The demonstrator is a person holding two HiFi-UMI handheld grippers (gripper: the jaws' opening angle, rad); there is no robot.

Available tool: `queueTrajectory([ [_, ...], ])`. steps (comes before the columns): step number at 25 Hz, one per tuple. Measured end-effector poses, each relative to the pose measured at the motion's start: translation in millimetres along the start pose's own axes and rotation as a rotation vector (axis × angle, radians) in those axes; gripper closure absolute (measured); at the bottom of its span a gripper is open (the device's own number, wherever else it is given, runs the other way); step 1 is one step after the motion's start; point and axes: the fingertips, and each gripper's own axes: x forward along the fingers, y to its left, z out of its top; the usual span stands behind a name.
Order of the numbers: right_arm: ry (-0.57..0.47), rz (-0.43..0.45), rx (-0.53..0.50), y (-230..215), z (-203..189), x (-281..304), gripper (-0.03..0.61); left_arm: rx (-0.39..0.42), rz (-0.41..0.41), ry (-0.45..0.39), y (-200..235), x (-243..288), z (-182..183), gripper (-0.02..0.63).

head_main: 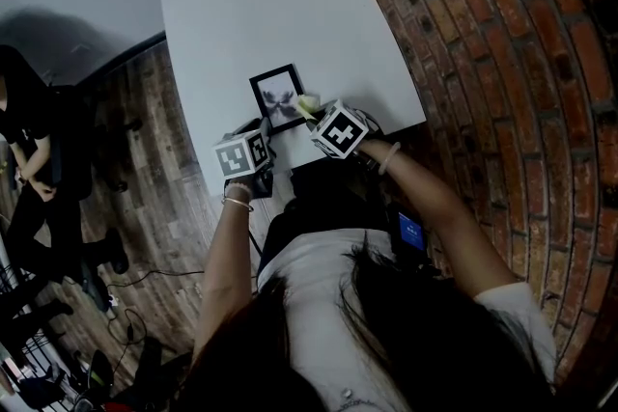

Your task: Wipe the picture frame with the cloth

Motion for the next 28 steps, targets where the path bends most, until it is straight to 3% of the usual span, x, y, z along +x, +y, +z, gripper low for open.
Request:
queueTrajectory([
  [5,0.009,0.026,0.021,5.4,-2.6,5.8,0.548,-0.006,0.001,0.004,-0.1,0.0,-1.1,0.546],
  [28,0.002,0.099,-0.072,33.8,21.8,15.0,0.548,-0.015,-0.016,0.001,0.3,-0.8,-0.4,0.546],
])
